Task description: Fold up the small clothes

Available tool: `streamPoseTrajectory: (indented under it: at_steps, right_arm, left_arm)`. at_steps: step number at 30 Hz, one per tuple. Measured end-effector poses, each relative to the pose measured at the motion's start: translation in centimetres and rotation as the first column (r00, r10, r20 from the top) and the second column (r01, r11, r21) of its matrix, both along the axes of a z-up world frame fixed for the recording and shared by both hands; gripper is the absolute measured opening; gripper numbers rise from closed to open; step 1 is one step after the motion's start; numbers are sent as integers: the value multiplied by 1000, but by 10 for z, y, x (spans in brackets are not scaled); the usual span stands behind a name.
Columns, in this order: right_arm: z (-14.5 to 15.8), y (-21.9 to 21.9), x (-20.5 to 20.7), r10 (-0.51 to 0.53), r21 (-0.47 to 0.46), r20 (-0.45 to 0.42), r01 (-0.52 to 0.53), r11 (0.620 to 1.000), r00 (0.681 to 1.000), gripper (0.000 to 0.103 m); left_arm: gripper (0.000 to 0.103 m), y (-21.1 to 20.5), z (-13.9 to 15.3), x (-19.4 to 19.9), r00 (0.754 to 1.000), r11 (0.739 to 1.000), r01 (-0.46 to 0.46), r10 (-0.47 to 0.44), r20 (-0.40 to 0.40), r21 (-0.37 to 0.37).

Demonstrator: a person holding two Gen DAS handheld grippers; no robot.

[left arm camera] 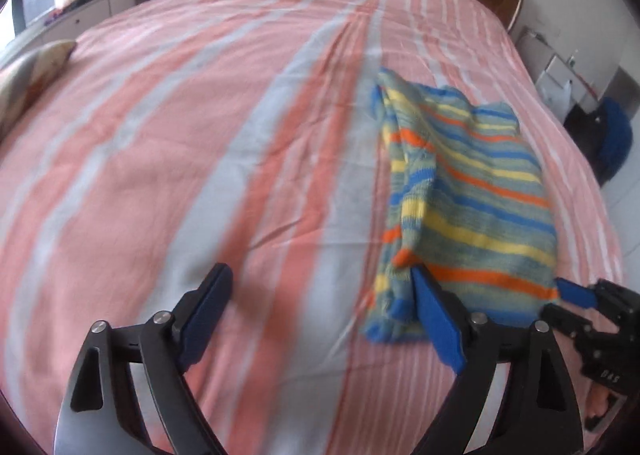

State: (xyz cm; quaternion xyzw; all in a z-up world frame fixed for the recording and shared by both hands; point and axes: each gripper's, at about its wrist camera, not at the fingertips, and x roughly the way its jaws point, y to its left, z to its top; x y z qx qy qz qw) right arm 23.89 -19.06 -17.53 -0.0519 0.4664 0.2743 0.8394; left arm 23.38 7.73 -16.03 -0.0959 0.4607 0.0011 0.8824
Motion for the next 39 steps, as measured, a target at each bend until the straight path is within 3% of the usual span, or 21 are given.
streamPoseTrajectory:
  at_steps: [2, 4, 6, 9, 14, 17, 21, 25, 28, 29, 30, 31, 32, 34, 36, 39]
  right_arm:
    - [8, -8, -8, -23, 7, 4, 23, 1000, 1000, 41]
    - [16, -16, -21, -41, 2, 36, 41, 999, 998, 48]
    - [22, -24, -35, -58, -4, 67, 59, 998, 996, 69]
    - [23, -35, -53, -92, -7, 77, 93, 996, 993, 79]
    - [25, -49, -45, -166, 24, 58, 165, 986, 984, 80]
    - [35, -70, -12, -276, 156, 27, 269, 950, 961, 80]
    - [29, -87, 44, -342, 312, -95, 354, 882, 935, 80]
    - [7, -71, 96, -307, 380, -211, 368, 849, 928, 80]
    - [-17, -51, 123, -287, 380, -288, 384, 841, 914, 78]
    - [-19, -42, 127, -291, 359, -270, 376, 854, 918, 66]
    - [-18, -31, 127, -284, 316, -240, 352, 881, 928, 36]
    - [-15, -18, 125, -281, 250, -199, 326, 912, 939, 31]
    - [-7, -3, 121, -288, 177, -125, 307, 935, 950, 28]
    - [14, 28, 103, -261, 23, 65, 260, 965, 963, 25]
    - [30, 39, 89, -243, 11, 142, 244, 970, 960, 24]
    - [61, 40, 72, -244, 89, 194, 231, 969, 950, 24]
  left_arm:
    - [92, 7, 11, -7, 1000, 999, -6, 5, 18, 33]
    - [92, 12, 20, -12, 999, 997, -9, 7, 35, 79]
    - [94, 17, 29, -18, 999, 996, 3, -8, 51, 92]
    - [97, 23, 37, -22, 997, 996, 41, -46, 62, 78]
    - [98, 28, 44, 10, 984, 988, 154, -150, 90, -34]
    - [98, 21, 42, 44, 977, 976, 198, -189, 99, -94]
    - [98, -1, 16, 100, 967, 952, 252, -256, -1, -175]
    - [98, -20, -9, 131, 955, 949, 272, -287, -80, -161]
    - [97, -39, -17, 139, 944, 949, 307, -313, -106, -73]
    - [89, -45, -17, 138, 941, 946, 320, -323, -98, -40]
    - [50, -52, -18, 137, 936, 940, 340, -340, -92, -9]
    - [18, -58, -18, 136, 924, 929, 370, -371, -96, -30]
    - [18, -62, -16, 134, 924, 930, 367, -369, -97, -36]
    - [16, -68, -7, 126, 933, 934, 355, -353, -72, 22]
    - [16, -64, 7, 117, 940, 940, 342, -341, -31, 22]
    - [16, -48, 42, 99, 946, 947, 322, -321, 42, -3]
